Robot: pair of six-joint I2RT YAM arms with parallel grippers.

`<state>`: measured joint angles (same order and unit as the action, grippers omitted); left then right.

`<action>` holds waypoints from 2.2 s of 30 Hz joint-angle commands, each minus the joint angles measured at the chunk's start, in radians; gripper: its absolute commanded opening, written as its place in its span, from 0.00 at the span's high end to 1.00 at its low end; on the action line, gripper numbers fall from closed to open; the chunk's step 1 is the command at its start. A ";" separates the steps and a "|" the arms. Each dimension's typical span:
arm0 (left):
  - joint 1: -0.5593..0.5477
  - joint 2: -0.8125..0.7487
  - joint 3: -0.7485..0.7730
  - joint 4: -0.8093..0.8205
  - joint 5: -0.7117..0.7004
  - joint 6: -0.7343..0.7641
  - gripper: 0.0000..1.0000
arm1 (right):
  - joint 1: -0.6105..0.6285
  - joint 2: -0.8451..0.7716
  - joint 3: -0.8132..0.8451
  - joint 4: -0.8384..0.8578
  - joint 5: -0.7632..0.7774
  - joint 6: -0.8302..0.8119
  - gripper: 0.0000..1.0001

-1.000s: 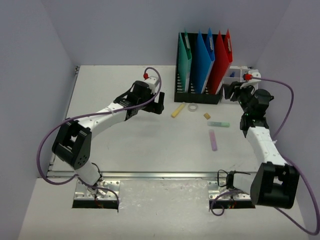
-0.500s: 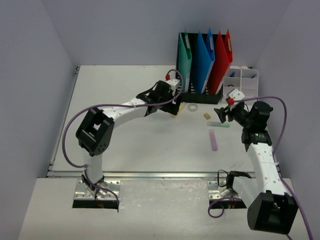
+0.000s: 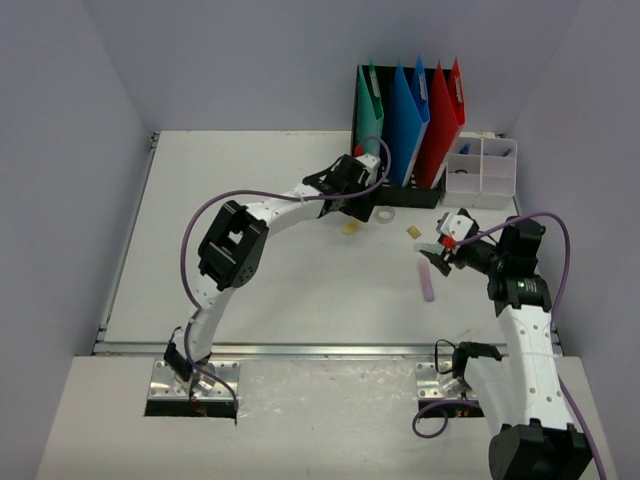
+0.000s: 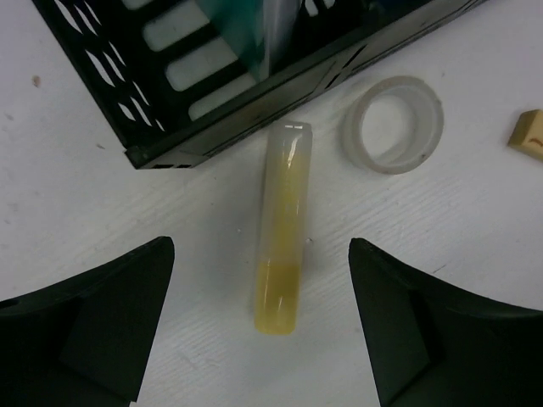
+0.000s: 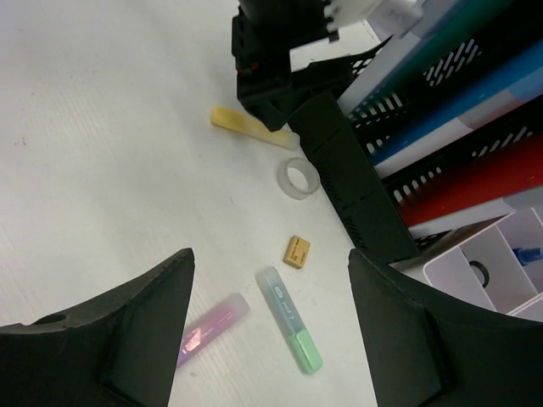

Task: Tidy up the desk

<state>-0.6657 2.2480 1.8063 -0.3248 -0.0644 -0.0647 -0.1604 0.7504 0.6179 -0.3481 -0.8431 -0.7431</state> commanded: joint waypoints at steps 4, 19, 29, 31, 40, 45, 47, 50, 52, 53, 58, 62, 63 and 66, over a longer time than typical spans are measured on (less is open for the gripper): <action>-0.014 0.117 0.070 -0.080 0.017 -0.056 0.25 | 0.001 0.023 0.108 -0.101 -0.061 -0.143 0.27; -0.016 -0.105 -0.130 -0.217 0.192 -0.180 1.00 | 0.106 0.048 0.048 -0.122 -0.138 -0.456 0.27; 0.050 -0.255 -0.101 -0.333 0.460 -0.340 1.00 | 0.585 0.248 -0.026 0.156 0.107 -0.477 0.29; 0.090 -0.265 -0.136 -0.308 0.542 -0.364 1.00 | 0.644 0.336 -0.016 0.222 0.147 -0.478 0.29; 0.121 -0.283 -0.189 -0.292 0.563 -0.368 1.00 | 0.760 0.598 0.105 0.471 0.370 -0.408 0.30; 0.140 -0.274 -0.185 -0.296 0.564 -0.359 1.00 | 0.763 0.629 0.106 0.554 0.371 -0.446 0.32; 0.144 -0.269 -0.183 -0.295 0.566 -0.359 1.00 | 0.763 0.642 0.115 0.561 0.368 -0.452 0.32; 0.143 -0.260 -0.185 -0.295 0.565 -0.357 1.00 | 0.763 0.682 0.138 0.575 0.363 -0.456 0.33; 0.144 -0.254 -0.190 -0.292 0.564 -0.358 1.00 | 0.763 0.713 0.149 0.588 0.361 -0.463 0.33; 0.143 -0.251 -0.195 -0.290 0.563 -0.360 1.00 | 0.763 0.728 0.153 0.602 0.359 -0.470 0.33; 0.143 -0.246 -0.199 -0.285 0.562 -0.363 1.00 | 0.765 0.799 0.187 0.615 0.368 -0.532 0.36; 0.143 -0.248 -0.202 -0.282 0.558 -0.363 1.00 | 0.763 0.865 0.219 0.659 0.411 -0.577 0.51; 0.143 -0.249 -0.203 -0.281 0.557 -0.359 1.00 | 0.763 0.874 0.224 0.671 0.433 -0.588 0.55; 0.145 -0.256 -0.206 -0.280 0.546 -0.355 0.91 | 0.761 0.899 0.201 0.770 0.476 -0.650 0.76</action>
<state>-0.5067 2.0094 1.6052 -0.5899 0.4304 -0.4199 0.6077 1.6183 0.7918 0.2224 -0.4720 -1.2918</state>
